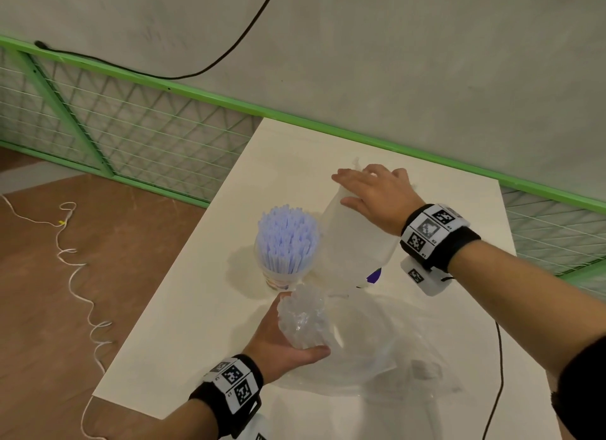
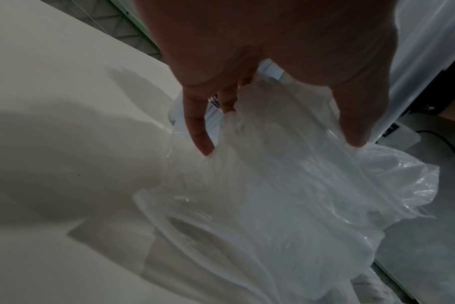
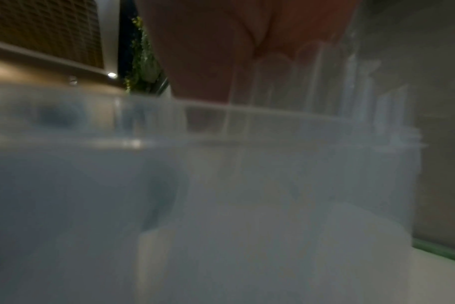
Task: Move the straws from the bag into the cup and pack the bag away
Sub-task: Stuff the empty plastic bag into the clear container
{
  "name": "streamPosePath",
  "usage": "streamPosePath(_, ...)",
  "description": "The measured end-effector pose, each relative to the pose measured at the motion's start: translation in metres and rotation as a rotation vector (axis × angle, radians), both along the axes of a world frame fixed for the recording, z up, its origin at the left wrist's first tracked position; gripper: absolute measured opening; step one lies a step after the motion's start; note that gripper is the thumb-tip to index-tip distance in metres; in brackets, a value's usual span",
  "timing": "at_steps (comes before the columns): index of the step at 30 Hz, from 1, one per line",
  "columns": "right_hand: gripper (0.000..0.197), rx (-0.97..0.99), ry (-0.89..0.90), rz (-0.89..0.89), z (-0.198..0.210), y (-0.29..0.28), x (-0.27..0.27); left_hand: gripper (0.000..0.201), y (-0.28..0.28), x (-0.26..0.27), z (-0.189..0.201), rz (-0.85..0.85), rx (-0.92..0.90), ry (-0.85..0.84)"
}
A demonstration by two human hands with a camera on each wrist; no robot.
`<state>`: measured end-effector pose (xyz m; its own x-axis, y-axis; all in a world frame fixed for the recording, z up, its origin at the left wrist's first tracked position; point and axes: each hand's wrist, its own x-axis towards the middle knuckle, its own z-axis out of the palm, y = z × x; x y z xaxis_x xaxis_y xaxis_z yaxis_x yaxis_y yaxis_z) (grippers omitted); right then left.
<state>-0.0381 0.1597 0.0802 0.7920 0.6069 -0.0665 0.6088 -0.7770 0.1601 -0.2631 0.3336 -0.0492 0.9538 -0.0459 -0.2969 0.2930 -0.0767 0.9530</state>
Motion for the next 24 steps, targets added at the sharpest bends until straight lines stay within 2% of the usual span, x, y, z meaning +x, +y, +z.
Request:
streamPosePath(2,0.064,-0.095,-0.008,0.025,-0.007,-0.003,-0.005,0.083,0.0,0.0,0.0,-0.002,-0.001,0.003)
streamPosePath(4,0.068,-0.073,-0.012,0.025,-0.002,-0.005,-0.01,0.082,-0.001,0.0,0.002,-0.002,-0.009,0.009)
streamPosePath(6,0.061,0.072,-0.063,0.037,0.013,-0.003,-0.023,0.081,-0.001,-0.001,0.003,-0.015,-0.018,0.013)
streamPosePath(8,0.05,0.334,-0.079,0.128,0.024,-0.001,-0.049,0.082,-0.001,-0.002,0.004,-0.02,-0.028,0.008)
streamPosePath(9,0.045,0.486,-0.011,0.192,0.026,-0.001,-0.068,0.082,-0.001,-0.002,0.004,-0.019,-0.03,0.005)
streamPosePath(11,0.045,0.702,0.245,0.259,0.024,-0.005,-0.108,0.086,0.0,-0.003,0.004,-0.021,-0.034,-0.007)
streamPosePath(13,0.057,0.781,0.505,0.212,0.018,-0.01,-0.144,0.093,-0.001,-0.002,0.005,-0.02,-0.039,-0.025)
streamPosePath(15,0.075,0.781,0.635,0.144,0.003,-0.013,-0.17,0.098,-0.002,-0.001,0.004,0.0,-0.071,-0.043)
streamPosePath(18,0.084,0.835,0.543,0.063,-0.024,-0.007,-0.192,0.096,-0.004,0.0,0.006,0.016,-0.104,-0.085)
streamPosePath(21,0.072,0.968,0.446,-0.004,-0.038,-0.001,-0.2,0.091,-0.005,-0.001,0.007,0.025,-0.142,-0.11)
streamPosePath(24,0.061,1.05,0.373,-0.027,-0.04,-0.001,-0.204,0.078,-0.008,-0.004,0.015,0.026,-0.157,-0.135)
